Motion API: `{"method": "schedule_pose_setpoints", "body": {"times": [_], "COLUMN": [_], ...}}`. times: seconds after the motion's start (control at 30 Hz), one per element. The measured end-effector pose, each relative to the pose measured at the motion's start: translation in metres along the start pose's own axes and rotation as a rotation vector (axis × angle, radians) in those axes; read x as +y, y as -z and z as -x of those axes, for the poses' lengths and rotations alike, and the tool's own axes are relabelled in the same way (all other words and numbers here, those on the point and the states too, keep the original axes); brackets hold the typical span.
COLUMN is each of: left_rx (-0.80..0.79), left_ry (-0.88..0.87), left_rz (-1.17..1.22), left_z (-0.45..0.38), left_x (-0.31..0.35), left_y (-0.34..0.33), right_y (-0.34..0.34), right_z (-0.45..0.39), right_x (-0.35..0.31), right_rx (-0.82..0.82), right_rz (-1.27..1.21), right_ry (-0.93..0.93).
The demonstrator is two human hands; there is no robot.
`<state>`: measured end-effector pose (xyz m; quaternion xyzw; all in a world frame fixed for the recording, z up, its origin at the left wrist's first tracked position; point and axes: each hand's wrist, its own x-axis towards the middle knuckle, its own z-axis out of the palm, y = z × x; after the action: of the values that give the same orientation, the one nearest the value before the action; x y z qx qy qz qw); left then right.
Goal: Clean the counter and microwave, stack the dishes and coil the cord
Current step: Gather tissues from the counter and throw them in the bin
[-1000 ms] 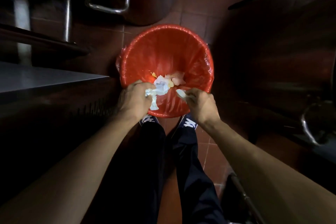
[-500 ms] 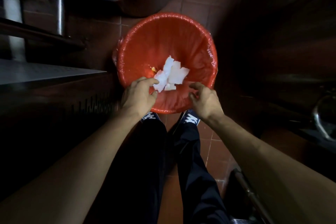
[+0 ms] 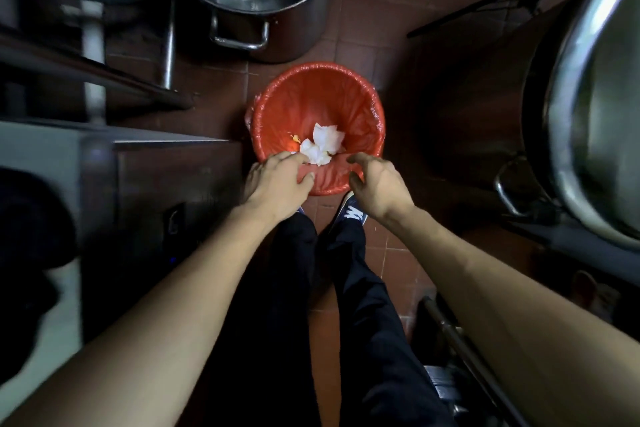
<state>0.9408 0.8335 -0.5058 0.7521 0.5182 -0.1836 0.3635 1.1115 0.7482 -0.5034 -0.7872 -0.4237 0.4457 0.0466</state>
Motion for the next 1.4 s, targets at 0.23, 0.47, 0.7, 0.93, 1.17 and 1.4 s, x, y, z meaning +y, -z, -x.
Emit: {"method": "schedule_pose_setpoints", "body": {"times": [0.23,0.47,0.7,0.93,1.17,1.4], "left_rx": [0.069,0.189,0.268,0.444,0.577,0.691], "left_ry": [0.003,-0.021,0.033,0.202,0.403,0.569], "left_rz": [0.07,0.035,-0.003,0.047,0.175,0.26], "left_z": [0.086,0.153,0.212,0.285,0.355,0.414], "left_x": [0.028,0.055,0.08,0.08,0.057,0.027], "left_y": [0.08,0.116,0.114,0.103,0.079,0.052], "right_y": [0.064,0.102,0.135,0.157,0.121,0.078], "right_z": [0.078,0.137,0.169,0.194,0.224,0.258], "right_x": [-0.066,-0.094,-0.088,-0.1,-0.139,-0.181], "right_rx": [0.111,0.19,0.158,0.148,-0.002,-0.126], "right_rz": [0.056,0.096,0.195,0.257,0.366,0.44], "right_ry": [0.094,0.219,0.42,0.617,0.839,1.022]}}
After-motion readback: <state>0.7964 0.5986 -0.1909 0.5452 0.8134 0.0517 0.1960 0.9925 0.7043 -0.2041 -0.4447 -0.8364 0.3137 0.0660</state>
